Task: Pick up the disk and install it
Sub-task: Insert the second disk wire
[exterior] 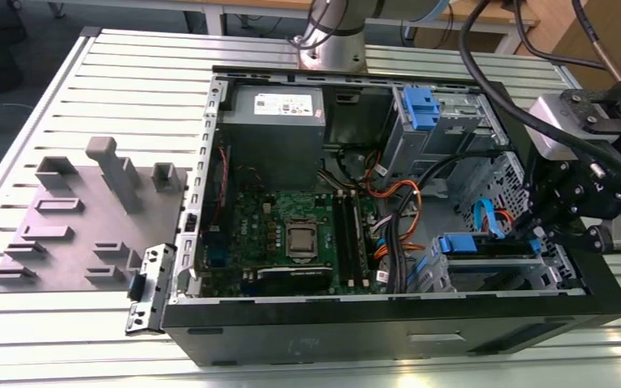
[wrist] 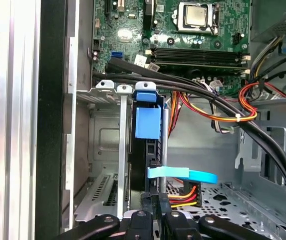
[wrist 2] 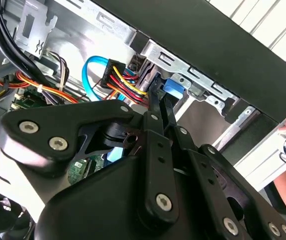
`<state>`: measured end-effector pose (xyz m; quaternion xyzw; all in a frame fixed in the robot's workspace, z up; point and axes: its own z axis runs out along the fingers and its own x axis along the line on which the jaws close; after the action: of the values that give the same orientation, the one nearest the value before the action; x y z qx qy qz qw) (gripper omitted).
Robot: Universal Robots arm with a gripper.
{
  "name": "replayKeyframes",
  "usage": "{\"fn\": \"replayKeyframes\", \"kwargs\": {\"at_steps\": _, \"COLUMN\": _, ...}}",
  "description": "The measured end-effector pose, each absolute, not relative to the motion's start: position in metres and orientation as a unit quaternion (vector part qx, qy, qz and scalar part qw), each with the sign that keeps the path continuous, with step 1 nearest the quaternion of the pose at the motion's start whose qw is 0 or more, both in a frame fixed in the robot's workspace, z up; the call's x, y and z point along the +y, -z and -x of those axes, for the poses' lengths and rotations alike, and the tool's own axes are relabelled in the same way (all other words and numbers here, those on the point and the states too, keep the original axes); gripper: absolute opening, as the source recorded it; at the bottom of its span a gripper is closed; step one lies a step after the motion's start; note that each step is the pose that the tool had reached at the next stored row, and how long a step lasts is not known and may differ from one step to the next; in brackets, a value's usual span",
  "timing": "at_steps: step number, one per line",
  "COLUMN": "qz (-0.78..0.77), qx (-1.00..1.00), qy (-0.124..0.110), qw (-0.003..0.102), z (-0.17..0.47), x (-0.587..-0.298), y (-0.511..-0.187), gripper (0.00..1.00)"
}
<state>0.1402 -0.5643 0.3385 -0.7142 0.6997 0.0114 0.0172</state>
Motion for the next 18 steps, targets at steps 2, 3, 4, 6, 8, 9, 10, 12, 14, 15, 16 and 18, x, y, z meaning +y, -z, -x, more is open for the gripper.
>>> {"fn": "replayKeyframes", "kwargs": {"at_steps": 2, "qz": 0.714, "qx": 0.700, "qy": -0.012, "qw": 0.017, "z": -0.1395, "x": -0.5644, "y": -0.3379, "gripper": 0.16}}
{"fn": "replayKeyframes", "kwargs": {"at_steps": 3, "qz": 0.714, "qx": 0.700, "qy": -0.012, "qw": 0.017, "z": -0.1395, "x": -0.5644, "y": -0.3379, "gripper": 0.16}}
{"fn": "replayKeyframes", "kwargs": {"at_steps": 4, "qz": 0.714, "qx": 0.700, "qy": -0.012, "qw": 0.017, "z": -0.1395, "x": -0.5644, "y": -0.3379, "gripper": 0.16}}
{"fn": "replayKeyframes", "kwargs": {"at_steps": 6, "qz": 0.714, "qx": 0.700, "qy": -0.012, "qw": 0.017, "z": -0.1395, "x": -0.5644, "y": -0.3379, "gripper": 0.16}}
{"fn": "replayKeyframes", "kwargs": {"at_steps": 8, "qz": 0.714, "qx": 0.700, "qy": -0.012, "qw": 0.017, "z": -0.1395, "x": -0.5644, "y": -0.3379, "gripper": 0.16}}
{"fn": "replayKeyframes", "kwargs": {"at_steps": 9, "qz": 0.714, "qx": 0.700, "qy": -0.012, "qw": 0.017, "z": -0.1395, "x": -0.5644, "y": -0.3379, "gripper": 0.16}}
{"fn": "replayKeyframes", "kwargs": {"at_steps": 10, "qz": 0.714, "qx": 0.700, "qy": -0.012, "qw": 0.017, "z": -0.1394, "x": -0.5644, "y": -0.3378, "gripper": 0.17}}
{"fn": "replayKeyframes", "kwargs": {"at_steps": 12, "qz": 0.714, "qx": 0.700, "qy": -0.012, "qw": 0.017, "z": -0.1394, "x": -0.5644, "y": -0.3377, "gripper": 0.24}}
{"fn": "replayKeyframes", "kwargs": {"at_steps": 14, "qz": 0.714, "qx": 0.700, "qy": -0.012, "qw": 0.017, "z": -0.1394, "x": -0.5644, "y": -0.3363, "gripper": 0.24}}
{"fn": "replayKeyframes", "kwargs": {"at_steps": 15, "qz": 0.714, "qx": 0.700, "qy": -0.011, "qw": 0.017, "z": -0.1395, "x": -0.5644, "y": -0.3354, "gripper": 0.24}}
{"fn": "replayKeyframes", "kwargs": {"at_steps": 16, "qz": 0.714, "qx": 0.700, "qy": -0.011, "qw": 0.017, "z": -0.1395, "x": -0.5644, "y": -0.3343, "gripper": 0.24}}
{"fn": "replayKeyframes", "kwargs": {"at_steps": 18, "qz": 0.714, "qx": 0.700, "qy": -0.011, "qw": 0.017, "z": -0.1394, "x": -0.5644, "y": -0.3326, "gripper": 0.24}}
